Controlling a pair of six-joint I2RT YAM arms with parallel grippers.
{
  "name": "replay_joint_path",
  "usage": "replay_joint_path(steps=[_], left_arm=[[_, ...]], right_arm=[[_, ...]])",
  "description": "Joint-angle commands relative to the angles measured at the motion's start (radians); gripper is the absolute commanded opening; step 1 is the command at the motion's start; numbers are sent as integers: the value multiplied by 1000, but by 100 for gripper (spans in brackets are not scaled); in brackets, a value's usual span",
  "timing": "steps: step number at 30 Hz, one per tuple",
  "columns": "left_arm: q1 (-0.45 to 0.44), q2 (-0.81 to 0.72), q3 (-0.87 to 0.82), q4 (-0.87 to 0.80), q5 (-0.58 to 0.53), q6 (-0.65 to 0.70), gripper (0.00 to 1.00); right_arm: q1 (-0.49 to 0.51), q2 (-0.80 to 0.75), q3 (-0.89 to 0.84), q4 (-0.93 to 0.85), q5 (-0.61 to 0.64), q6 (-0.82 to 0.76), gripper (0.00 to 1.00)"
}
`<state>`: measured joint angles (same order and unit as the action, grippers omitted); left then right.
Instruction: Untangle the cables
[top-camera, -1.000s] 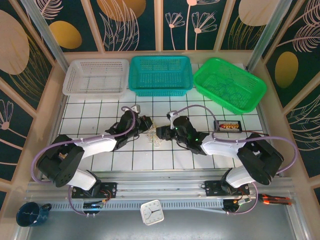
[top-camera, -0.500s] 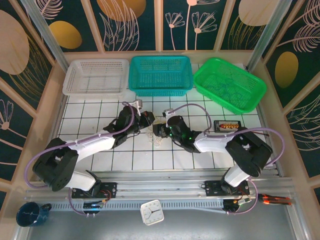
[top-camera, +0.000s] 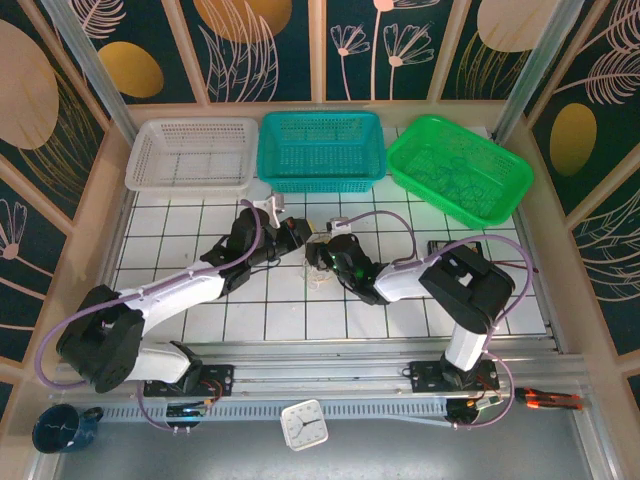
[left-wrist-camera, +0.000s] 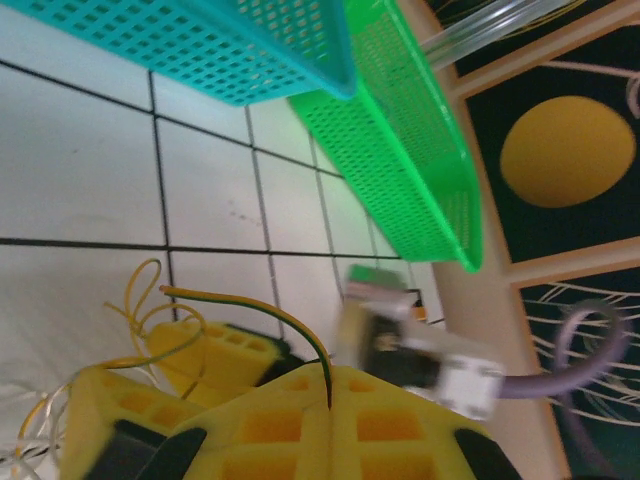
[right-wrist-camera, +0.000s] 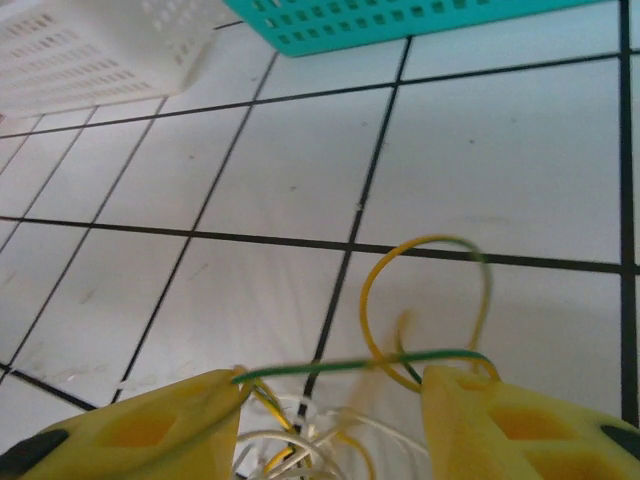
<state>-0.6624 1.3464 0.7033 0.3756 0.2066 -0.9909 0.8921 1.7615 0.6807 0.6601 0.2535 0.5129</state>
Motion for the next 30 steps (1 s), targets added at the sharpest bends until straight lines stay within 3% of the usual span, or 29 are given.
replay_joint_path(steps=[1,22,30], left_arm=[[-2,-50,58,-1,29,-31,0],[-3,-191,300,-155,-62,58,0],[-3,-199,291,-158,-71,70,0]], right_arm=[[8,26,-39,55,77,73,48],[24,45,-131,84,82,147,45],[29,-22,-126,73,36,118,46]])
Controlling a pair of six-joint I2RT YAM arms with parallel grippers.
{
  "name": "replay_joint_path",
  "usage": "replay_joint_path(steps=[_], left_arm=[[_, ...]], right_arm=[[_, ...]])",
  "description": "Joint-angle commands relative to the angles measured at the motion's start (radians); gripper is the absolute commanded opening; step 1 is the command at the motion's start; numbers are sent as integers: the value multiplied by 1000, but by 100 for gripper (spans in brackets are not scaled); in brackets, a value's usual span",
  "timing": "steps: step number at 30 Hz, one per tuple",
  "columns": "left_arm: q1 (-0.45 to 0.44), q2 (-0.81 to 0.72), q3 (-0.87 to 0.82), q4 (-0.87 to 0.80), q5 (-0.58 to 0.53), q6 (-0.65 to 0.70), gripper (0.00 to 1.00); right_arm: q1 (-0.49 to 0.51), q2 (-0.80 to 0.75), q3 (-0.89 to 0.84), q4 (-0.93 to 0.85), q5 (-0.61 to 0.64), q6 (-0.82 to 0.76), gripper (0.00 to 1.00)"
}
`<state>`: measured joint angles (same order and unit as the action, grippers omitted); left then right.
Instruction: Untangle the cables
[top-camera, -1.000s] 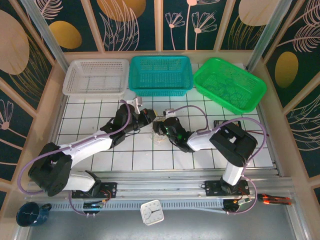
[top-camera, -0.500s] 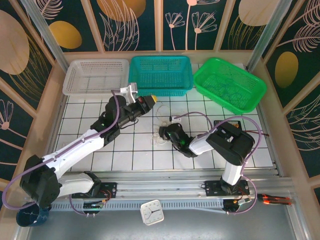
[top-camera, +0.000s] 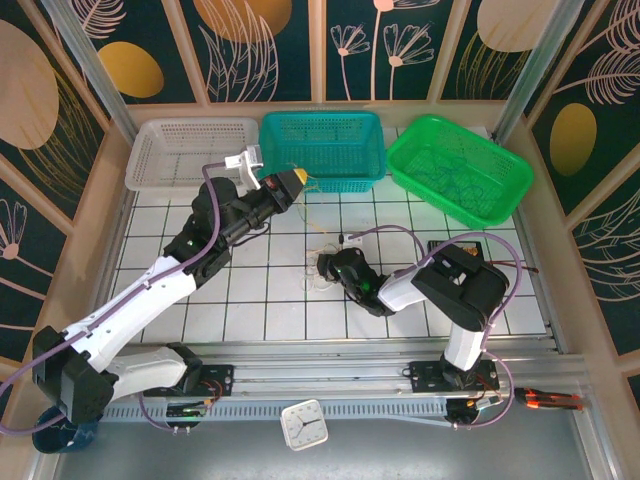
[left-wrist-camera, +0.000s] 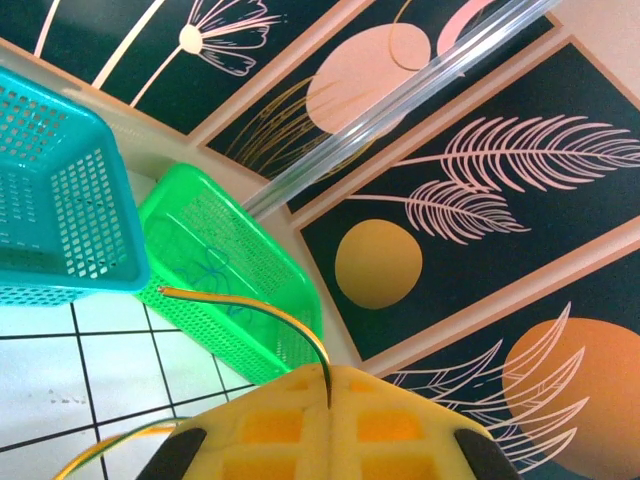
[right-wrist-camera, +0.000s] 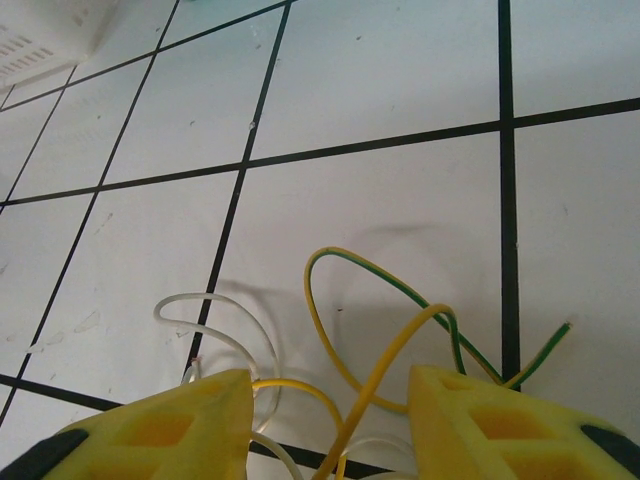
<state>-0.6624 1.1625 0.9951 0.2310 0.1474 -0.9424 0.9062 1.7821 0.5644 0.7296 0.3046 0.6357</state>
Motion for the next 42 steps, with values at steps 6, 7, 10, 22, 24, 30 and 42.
replay_joint_path(steps=[6,7,10,22,24,30,42], left_arm=[[-3,-20,-67,32,-14,12,0],[-3,-18,-70,33,-15,13,0],[-3,-11,-72,36,-14,22,0],[-3,-7,-73,48,-9,17,0],[-3,-7,-74,52,-8,15,0],[-3,-5,-67,60,2,8,0],[-3,-4,-61,73,11,-6,0]], right_arm=[[17,-181,-8,-57,-48,-57,49],[16,-205,-8,-72,-47,-67,49],[16,-261,-6,-116,-38,-97,50],[-15,-427,-81,-91,-191,-203,54],[-27,-457,-96,-74,-235,-216,55],[-83,-517,-112,-51,-364,-227,56],[-162,-518,-111,12,-522,-178,57]])
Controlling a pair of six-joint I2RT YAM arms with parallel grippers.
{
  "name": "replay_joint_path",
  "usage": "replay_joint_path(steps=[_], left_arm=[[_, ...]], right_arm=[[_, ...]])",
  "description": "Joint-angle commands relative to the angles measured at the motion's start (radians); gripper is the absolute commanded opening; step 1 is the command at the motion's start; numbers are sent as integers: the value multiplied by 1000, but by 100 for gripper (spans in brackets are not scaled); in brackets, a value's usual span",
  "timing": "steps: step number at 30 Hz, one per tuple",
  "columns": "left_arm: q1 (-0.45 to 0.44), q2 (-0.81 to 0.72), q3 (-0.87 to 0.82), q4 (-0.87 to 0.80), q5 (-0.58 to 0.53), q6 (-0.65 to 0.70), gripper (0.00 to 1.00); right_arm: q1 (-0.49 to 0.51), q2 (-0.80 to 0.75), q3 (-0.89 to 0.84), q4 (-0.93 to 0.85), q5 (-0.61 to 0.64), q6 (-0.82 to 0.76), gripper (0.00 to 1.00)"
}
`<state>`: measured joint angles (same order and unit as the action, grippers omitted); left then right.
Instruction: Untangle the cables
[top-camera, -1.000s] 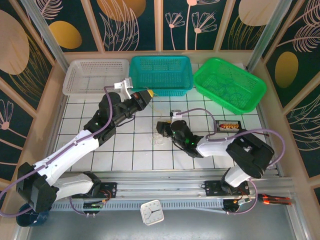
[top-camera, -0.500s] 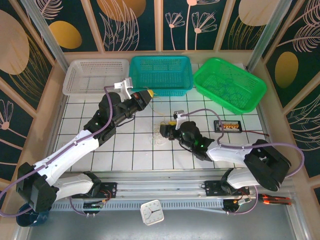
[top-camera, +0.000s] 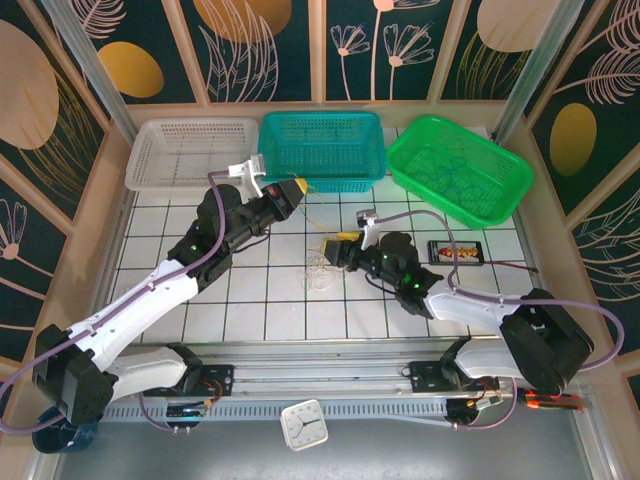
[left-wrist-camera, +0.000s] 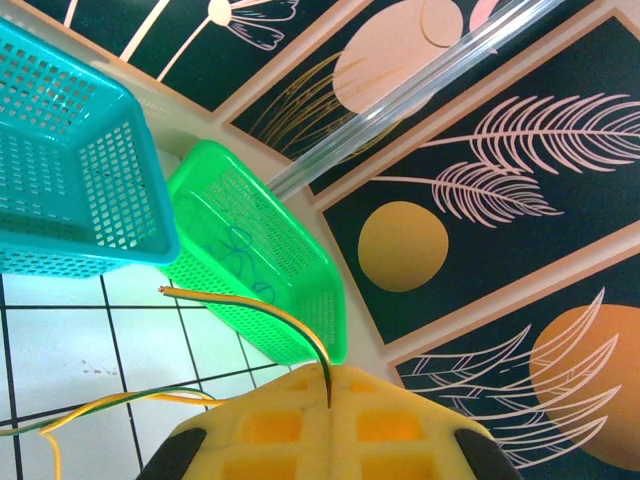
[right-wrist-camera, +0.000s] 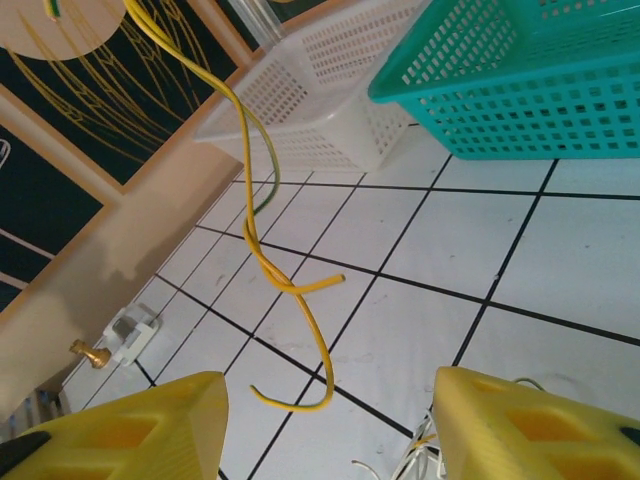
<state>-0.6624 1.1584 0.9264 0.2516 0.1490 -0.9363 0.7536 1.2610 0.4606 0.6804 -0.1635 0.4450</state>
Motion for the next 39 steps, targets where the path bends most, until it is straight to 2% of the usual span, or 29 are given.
replay_joint_path(steps=[1,14,20,21,27,28,39], left_arm=[[-3,0,8,54,11,-14,0],[-3,0,-16,86,18,-46,0],[-2,4,-46,109,21,-65,0],[-3,4,-47,114,20,-66,0],[-3,6,-45,116,-3,-58,0],[-3,7,-41,115,-6,-57,0],[0,36,40,77,-34,-12,0]], right_arm=[[-10,12,-2,63,-60,15,57],[-23,184,79,194,-110,83,53],[-29,204,89,220,-121,103,50],[-30,205,89,220,-124,104,46],[-40,211,54,234,-130,118,3],[-42,212,46,242,-130,123,0],[-42,238,-46,343,-122,180,1]])
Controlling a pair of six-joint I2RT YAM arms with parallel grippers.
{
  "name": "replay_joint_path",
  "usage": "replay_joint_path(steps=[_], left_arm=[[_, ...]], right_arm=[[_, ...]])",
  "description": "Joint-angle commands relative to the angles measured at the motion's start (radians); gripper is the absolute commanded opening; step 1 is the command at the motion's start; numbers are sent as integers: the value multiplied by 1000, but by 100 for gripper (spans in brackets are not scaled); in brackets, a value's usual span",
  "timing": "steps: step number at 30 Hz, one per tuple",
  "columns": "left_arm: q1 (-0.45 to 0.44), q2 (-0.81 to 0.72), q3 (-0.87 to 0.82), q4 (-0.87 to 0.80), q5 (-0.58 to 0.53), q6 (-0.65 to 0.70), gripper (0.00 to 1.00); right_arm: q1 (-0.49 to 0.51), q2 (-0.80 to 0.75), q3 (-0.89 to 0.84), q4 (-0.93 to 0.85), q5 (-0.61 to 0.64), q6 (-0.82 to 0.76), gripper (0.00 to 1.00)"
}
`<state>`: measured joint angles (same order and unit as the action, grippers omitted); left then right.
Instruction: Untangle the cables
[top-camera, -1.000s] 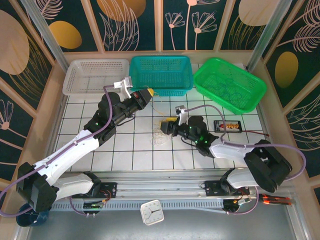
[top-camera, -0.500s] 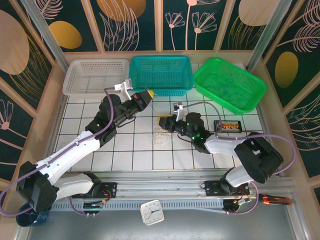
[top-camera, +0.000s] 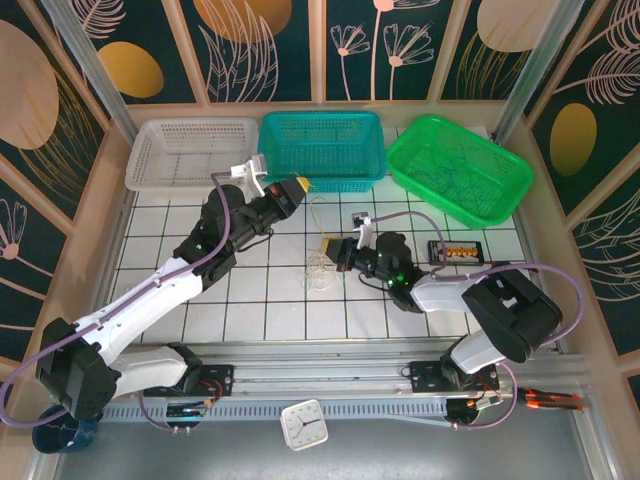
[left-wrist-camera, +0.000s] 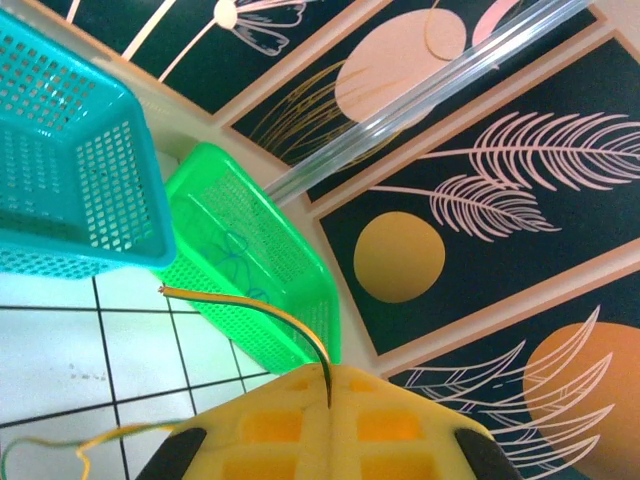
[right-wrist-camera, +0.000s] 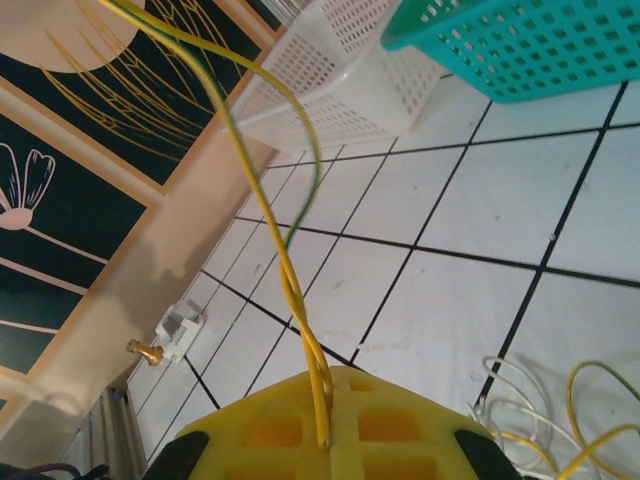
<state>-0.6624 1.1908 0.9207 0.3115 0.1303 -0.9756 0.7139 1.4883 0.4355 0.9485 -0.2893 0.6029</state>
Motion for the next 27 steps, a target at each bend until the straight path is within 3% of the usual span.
replay_joint_path(steps=[1,3,7,11,14,18,27], left_arm=[[1,7,46,17,-15,30,0],[1,12,87,18,-10,31,0],[1,19,94,20,2,25,0],[0,19,89,20,-1,25,0],[0,18,92,20,-5,31,0],[17,21,120,3,-18,53,0],[194,46,248,-86,12,146,0]], right_arm=[[-2,14,-25,80,4,24,2],[-3,19,-33,96,3,33,8],[1,21,-27,97,1,34,5],[1,28,-22,93,2,32,12],[2,36,-23,99,-3,32,0],[1,41,-42,106,13,37,0],[-18,-48,-144,96,87,47,0]])
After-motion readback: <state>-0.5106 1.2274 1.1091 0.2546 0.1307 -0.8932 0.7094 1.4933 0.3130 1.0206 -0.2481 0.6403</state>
